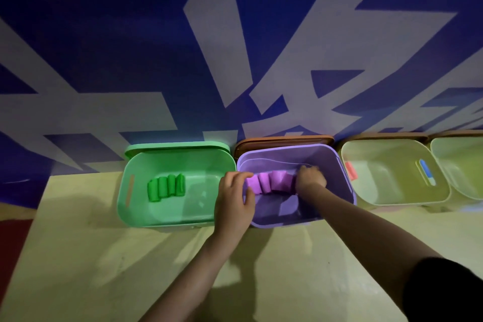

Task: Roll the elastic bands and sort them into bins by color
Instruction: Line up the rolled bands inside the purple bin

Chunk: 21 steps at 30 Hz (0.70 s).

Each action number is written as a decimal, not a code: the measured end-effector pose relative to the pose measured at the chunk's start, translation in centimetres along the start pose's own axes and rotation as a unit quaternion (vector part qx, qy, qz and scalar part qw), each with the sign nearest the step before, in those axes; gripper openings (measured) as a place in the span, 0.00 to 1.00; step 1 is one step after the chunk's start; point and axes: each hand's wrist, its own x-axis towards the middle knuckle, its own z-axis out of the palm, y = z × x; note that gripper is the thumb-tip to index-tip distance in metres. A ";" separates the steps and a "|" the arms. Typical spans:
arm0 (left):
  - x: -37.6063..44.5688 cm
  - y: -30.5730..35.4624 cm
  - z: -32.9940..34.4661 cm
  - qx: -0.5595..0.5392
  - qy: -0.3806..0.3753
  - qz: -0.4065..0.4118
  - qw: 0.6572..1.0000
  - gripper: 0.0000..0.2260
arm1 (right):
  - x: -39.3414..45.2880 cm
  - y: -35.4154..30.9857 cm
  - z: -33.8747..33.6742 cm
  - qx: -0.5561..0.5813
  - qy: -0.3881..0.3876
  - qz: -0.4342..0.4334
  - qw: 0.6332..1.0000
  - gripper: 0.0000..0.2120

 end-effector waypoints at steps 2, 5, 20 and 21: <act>0.0 0.0 0.0 0.002 0.001 -0.001 1.000 0.13 | -0.2 -0.1 0.4 0.003 -0.004 -0.019 1.000 0.18; -0.1 0.0 0.0 0.014 0.002 -0.001 1.000 0.11 | -0.2 0.1 0.7 0.045 -0.013 -0.031 0.998 0.22; 0.1 1.2 -0.7 0.031 -0.016 -0.010 0.999 0.13 | -6.5 4.7 -6.5 0.461 0.083 -0.039 0.883 0.10; -0.1 1.8 -0.9 0.022 -0.012 -0.009 1.000 0.13 | -7.2 5.0 -7.0 0.498 0.085 -0.041 0.862 0.09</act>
